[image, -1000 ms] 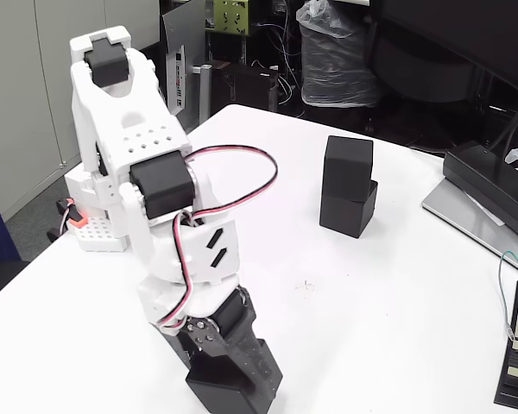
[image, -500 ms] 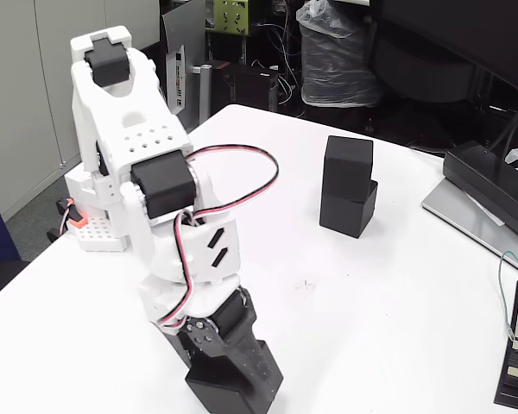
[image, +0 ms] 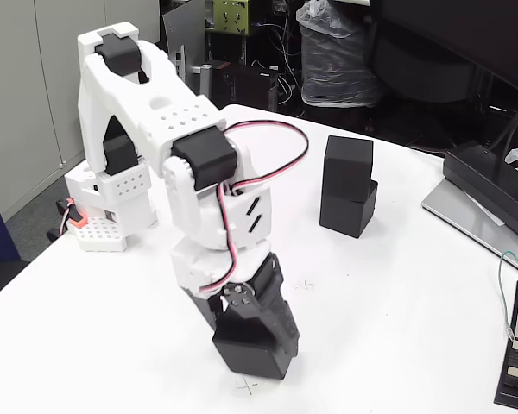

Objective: Stack the 3 blocks

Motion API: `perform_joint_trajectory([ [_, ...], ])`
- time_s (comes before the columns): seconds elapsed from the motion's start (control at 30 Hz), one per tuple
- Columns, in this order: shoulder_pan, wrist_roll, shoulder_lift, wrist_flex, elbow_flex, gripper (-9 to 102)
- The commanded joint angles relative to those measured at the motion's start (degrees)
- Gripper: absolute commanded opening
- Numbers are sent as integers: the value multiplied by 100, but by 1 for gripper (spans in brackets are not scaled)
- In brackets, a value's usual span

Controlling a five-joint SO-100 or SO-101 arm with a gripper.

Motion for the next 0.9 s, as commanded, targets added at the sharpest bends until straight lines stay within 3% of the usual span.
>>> perform_joint_trajectory([
  [0.0,-369,396,817,334,-88,-1],
  [0.4,-2101,853,2971,1222,-220,-1],
  [0.73,-3085,1441,3568,2628,-2118,-1],
  [0.87,-3639,1661,3560,2637,-2681,-1],
])
